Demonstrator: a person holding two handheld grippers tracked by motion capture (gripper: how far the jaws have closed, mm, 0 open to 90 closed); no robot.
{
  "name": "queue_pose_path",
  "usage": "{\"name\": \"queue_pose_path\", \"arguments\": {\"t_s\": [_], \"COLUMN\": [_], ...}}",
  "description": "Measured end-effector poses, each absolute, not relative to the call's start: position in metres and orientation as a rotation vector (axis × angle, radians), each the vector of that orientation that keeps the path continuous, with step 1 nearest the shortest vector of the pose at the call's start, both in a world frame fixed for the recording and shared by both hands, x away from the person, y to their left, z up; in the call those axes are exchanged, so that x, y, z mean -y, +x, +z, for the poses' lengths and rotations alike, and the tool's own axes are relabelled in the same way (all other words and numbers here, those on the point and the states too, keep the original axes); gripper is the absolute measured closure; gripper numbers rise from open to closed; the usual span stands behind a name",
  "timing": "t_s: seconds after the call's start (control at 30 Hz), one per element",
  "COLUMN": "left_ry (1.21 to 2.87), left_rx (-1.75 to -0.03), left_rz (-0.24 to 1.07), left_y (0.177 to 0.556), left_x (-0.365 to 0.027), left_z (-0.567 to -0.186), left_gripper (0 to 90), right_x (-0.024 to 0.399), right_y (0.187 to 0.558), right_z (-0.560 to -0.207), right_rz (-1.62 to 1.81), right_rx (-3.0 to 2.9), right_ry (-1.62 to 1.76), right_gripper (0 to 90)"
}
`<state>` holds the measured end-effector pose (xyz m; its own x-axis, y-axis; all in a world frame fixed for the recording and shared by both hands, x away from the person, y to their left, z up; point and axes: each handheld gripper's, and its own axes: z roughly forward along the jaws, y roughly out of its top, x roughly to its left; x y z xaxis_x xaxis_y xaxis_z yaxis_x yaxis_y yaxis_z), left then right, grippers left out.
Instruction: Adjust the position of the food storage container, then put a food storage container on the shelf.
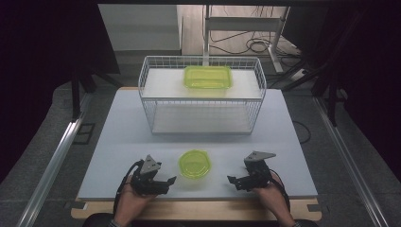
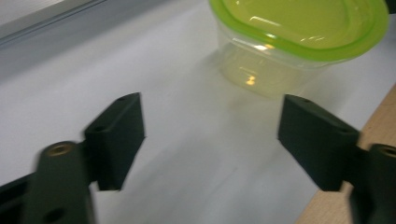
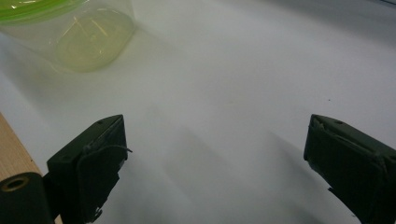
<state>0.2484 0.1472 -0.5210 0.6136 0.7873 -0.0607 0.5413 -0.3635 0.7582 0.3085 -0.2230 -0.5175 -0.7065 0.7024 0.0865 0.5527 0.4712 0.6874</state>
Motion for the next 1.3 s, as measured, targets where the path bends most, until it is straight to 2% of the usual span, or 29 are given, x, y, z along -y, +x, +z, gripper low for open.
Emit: {"name": "queue_pose_path", "arguments": {"t_s": [0.47, 1.3], "left_ry": [2.063, 2.102], "left_rx": [-1.039, -1.004], "left_rz": [0.423, 0.469], "left_y": [0.241, 0.242], "left_x": [-0.154, -0.156], "left_z": [-0.529, -0.532], "left_gripper": [4.0, 3.3], "right_x": [0.224, 0.203], "right_y": [0.309, 0.332], "right_z": [-0.515, -0.487], "right_rz": [1.095, 1.332], "right_rx": [-2.494, -2.570], "right_ry": [1.109, 1.257], "right_gripper": [2.9, 5.2]}}
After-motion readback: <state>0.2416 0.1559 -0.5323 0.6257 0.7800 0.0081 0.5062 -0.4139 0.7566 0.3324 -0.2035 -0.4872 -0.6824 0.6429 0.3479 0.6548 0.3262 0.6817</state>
